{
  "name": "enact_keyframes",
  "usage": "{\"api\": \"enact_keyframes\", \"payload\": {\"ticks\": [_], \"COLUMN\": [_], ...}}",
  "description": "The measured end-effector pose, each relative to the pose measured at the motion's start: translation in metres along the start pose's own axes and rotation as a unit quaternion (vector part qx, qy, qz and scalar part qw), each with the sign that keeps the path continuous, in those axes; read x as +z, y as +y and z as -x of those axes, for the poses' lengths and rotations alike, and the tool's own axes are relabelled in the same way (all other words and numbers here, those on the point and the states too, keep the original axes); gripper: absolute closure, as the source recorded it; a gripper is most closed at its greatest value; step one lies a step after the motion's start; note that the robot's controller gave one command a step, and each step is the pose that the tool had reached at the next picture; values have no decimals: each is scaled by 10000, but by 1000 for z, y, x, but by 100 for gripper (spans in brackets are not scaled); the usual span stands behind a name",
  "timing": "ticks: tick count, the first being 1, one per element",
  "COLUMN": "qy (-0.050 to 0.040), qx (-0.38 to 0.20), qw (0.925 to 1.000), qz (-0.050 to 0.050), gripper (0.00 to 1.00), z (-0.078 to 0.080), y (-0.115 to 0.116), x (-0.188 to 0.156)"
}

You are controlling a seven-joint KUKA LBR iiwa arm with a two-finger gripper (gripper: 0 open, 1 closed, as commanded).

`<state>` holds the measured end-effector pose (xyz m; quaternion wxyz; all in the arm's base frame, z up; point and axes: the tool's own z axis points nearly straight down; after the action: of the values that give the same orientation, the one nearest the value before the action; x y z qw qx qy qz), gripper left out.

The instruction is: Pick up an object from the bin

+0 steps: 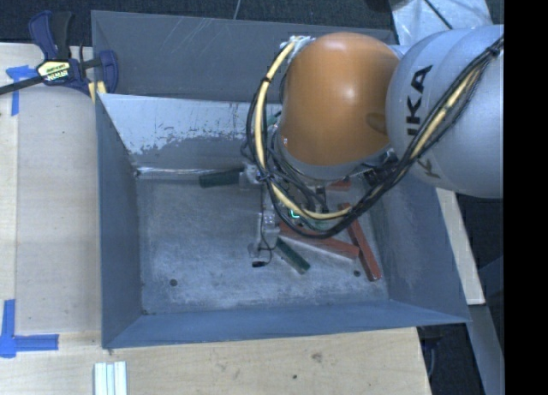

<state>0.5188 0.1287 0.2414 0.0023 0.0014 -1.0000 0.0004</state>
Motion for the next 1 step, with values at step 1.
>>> {"api": "enact_keyframes", "payload": {"ticks": [1], "qy": [-39], "qx": [14], "qw": [10000], "qz": [8], "gripper": [0], "z": [2], "y": [-1], "x": [-4]}}
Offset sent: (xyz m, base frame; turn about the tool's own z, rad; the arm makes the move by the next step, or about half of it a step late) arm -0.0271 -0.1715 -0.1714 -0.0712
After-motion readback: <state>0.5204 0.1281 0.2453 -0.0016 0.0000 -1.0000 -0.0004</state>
